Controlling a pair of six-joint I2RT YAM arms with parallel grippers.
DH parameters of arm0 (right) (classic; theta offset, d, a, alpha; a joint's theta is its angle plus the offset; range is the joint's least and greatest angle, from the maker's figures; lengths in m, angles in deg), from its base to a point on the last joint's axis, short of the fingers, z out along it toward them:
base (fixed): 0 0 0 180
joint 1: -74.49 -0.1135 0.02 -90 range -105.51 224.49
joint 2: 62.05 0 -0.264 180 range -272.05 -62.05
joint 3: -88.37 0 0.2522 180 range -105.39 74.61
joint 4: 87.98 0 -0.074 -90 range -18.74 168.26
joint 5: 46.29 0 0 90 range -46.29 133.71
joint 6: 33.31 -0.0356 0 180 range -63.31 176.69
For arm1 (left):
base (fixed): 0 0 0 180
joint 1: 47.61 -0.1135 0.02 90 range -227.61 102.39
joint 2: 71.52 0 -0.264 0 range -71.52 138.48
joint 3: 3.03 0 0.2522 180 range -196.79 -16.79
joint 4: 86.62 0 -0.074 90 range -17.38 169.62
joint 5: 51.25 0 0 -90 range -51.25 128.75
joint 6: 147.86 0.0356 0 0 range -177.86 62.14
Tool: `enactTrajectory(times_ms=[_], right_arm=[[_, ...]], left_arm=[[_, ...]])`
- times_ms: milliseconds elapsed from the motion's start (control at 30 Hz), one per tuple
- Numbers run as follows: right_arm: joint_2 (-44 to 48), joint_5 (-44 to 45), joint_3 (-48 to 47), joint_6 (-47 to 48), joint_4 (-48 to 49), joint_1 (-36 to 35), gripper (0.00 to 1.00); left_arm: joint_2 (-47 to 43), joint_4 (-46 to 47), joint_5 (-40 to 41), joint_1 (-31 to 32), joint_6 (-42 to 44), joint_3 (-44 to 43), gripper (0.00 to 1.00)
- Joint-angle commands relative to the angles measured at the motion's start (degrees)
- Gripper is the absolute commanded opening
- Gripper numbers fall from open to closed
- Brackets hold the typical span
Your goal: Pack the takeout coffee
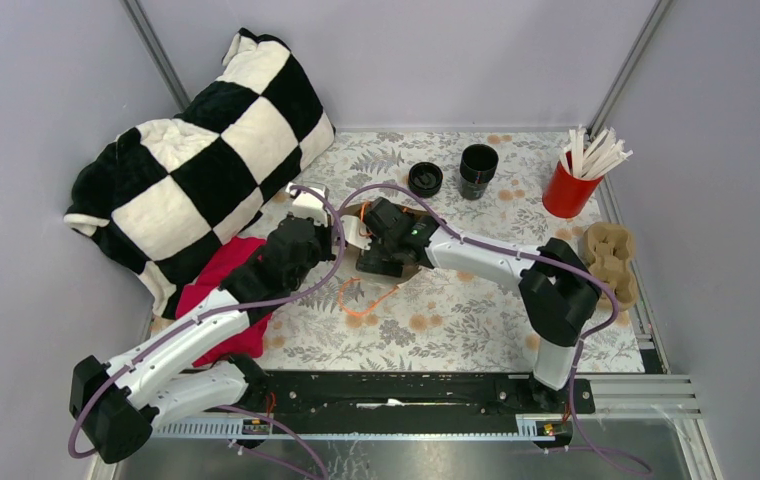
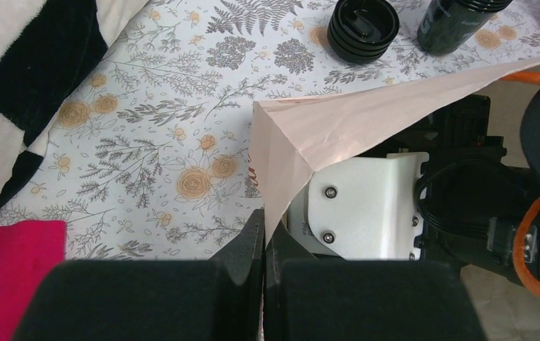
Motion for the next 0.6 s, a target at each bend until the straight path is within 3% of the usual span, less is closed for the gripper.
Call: enactTrajectory(times_ms=[0,367,567], right_arm=[[-3.43,7.25,-1.88,-1.22,-2.86,1.68,0.99],[-3.55,11.99,-5.87,-4.28,-4.97,1.66,0.74],[-2.39,13.03,-6.93,-5.4,-5.04,1.63,0.7]], left_arm=[[-0.25,1.37,-2.7,0.72,0.96,-1.88,0.0],[-0.33,0.97,-1.71,0.77,0.28,-1.52,0.0],[-0.34,0.57,-1.26,0.75,-0.08,-1.46,0.0]])
